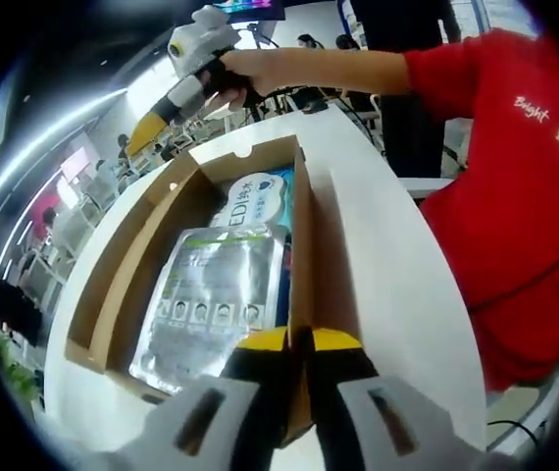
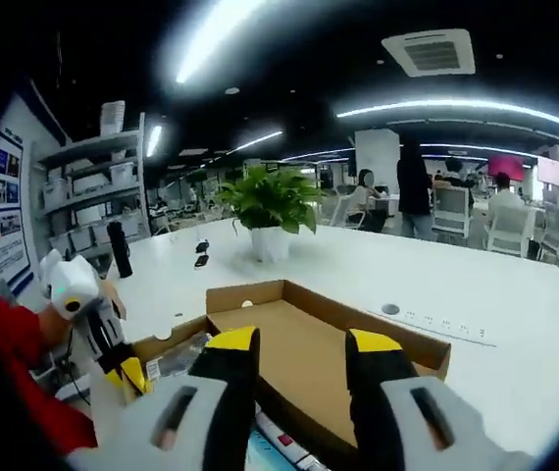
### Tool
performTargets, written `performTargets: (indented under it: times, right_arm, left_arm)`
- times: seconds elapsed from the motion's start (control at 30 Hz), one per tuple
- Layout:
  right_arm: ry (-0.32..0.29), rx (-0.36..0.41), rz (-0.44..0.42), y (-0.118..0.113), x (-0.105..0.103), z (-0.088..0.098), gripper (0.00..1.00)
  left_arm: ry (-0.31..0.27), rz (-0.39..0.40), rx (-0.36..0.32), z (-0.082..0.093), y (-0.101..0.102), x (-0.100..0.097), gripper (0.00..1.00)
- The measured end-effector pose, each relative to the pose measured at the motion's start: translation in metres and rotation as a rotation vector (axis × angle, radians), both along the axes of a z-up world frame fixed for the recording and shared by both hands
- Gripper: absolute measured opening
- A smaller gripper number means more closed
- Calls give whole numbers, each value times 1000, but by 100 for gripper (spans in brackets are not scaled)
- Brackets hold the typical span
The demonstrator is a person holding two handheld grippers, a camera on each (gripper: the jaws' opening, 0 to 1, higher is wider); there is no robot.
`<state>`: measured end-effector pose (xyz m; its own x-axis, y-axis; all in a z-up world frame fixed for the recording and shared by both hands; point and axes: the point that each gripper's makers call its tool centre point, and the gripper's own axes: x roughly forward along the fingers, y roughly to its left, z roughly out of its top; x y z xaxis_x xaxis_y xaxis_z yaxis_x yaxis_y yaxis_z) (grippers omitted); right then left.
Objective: Operate the shoe box by opening the lid, removing the specified soft item, and placing it in the target area until the item is outside and the box remains undamaged.
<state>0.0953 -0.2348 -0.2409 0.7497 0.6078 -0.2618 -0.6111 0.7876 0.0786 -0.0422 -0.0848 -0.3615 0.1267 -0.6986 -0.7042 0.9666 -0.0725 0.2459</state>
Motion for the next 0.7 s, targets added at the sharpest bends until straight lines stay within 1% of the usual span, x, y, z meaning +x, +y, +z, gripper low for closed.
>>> performTargets:
  times: [0.1,0.13,0.17,0.23,0.3,0.4,0.43,0.47,0.5,0.57,0.7]
  right_arm:
    - [22,25,15,3,-4,-1,37]
    - [54,46,37,6,-8,-3,39]
    - [73,70,53,10,-11,-3,41]
    - [97,83,64,13,-16,-5,45]
    - [102,88,73,16,-19,-4,47]
    - [93,70,98,23,-27,0,47]
    - [101,93,109,25,-30,2,47]
    - [122,127,126,29,-33,4,47]
    - [137,144,137,30,-35,5,47]
    - [188,168,161,31,-39,1,46]
    - [206,94,152,26,-40,-15,41]
  left_arm:
    - [2,0,1,0,0,0,6]
    - [2,0,1,0,0,0,6]
    - [0,0,0,0,0,0,6]
    - [-2,0,-1,0,0,0,6]
    - [-4,0,-2,0,1,0,6]
    - [-2,1,-1,0,1,0,6]
    - [-3,1,-1,0,1,0,6]
    - [-3,1,-1,0,1,0,6]
    - [-4,1,-2,0,1,0,6]
    - [-5,2,-2,0,1,0,6]
    - [-5,3,-2,0,2,0,6]
